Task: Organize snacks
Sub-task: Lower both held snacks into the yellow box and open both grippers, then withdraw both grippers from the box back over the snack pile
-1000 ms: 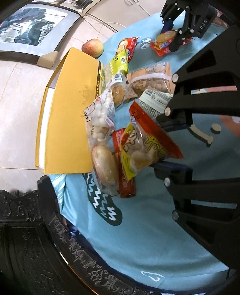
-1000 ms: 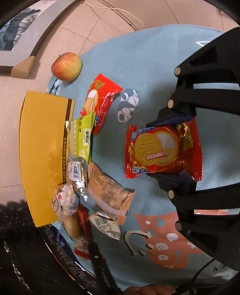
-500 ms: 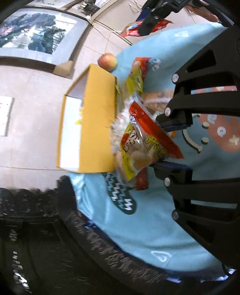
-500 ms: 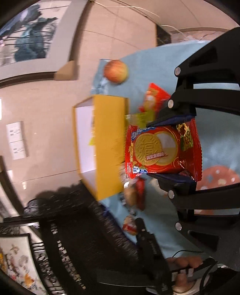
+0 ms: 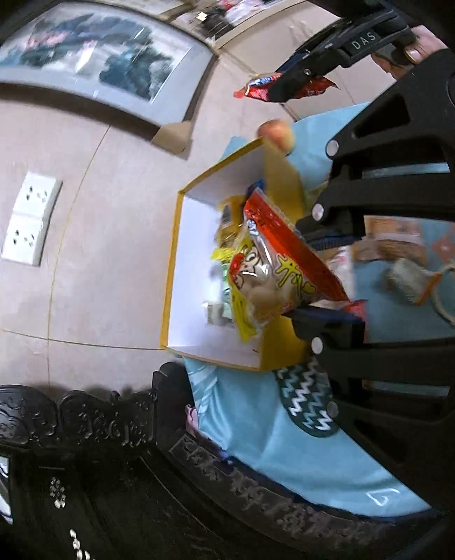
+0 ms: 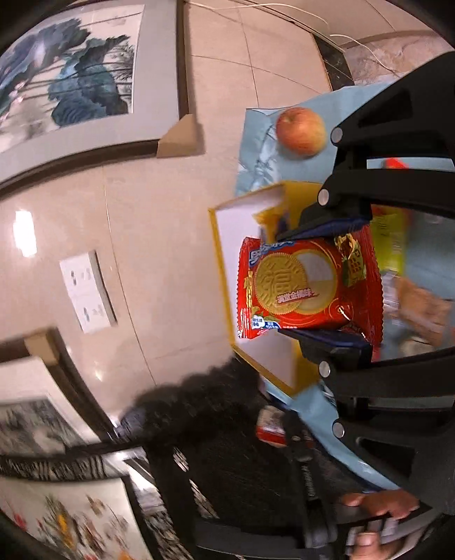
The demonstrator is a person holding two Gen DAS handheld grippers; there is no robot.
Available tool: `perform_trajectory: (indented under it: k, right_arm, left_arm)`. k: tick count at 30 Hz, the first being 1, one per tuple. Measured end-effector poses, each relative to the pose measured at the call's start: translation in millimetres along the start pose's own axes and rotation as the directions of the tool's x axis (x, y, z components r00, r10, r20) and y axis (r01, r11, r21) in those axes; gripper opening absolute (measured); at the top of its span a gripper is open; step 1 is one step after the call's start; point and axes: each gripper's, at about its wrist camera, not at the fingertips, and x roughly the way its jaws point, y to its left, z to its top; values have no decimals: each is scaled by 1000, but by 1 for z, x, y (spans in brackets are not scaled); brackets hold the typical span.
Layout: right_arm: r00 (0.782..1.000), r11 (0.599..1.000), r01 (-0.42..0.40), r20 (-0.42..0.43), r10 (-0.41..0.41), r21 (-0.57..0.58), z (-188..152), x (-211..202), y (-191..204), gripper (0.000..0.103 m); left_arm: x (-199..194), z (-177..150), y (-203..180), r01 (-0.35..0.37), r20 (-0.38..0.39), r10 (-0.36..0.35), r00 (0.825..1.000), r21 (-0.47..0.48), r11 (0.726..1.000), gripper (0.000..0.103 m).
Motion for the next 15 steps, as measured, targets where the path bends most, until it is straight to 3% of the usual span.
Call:
perform_trajectory:
  k: [7,8,9,11,12,13,15]
  right_arm:
    - [999,998,49,-24,-49,24,10,79,-10,46]
    - [998,998,60,-38,-59,18,11,88,-10,46]
    - [996,997,73,-52,-73,8,12,98,-11,47]
    - [990,991,130,-52,-132,-41,12,112,-6,57]
    - [981,979,186,-44,-190,-82,10,113,-1,65]
    - [973,968,223,-28,-227,-117,10,112,3,65]
    - [978,968,206,3,-208,-141,5,101,4,65]
  left_arm:
    - [62,30,-17,-43,16,42,999,53,998,30]
    - [69,33,-18,-45,12,44,999,48,998,35]
    - [80,35,-18,-51,10,51,999,35,998,62]
    - [86,34,-16,-106,41,106,994,6,994,100]
    - [86,32,-12,-156,77,157,985,-17,988,101]
    - [87,31,-10,-157,75,158,985,-18,987,101]
    - [89,29,-4,-139,32,139,990,-17,990,101]
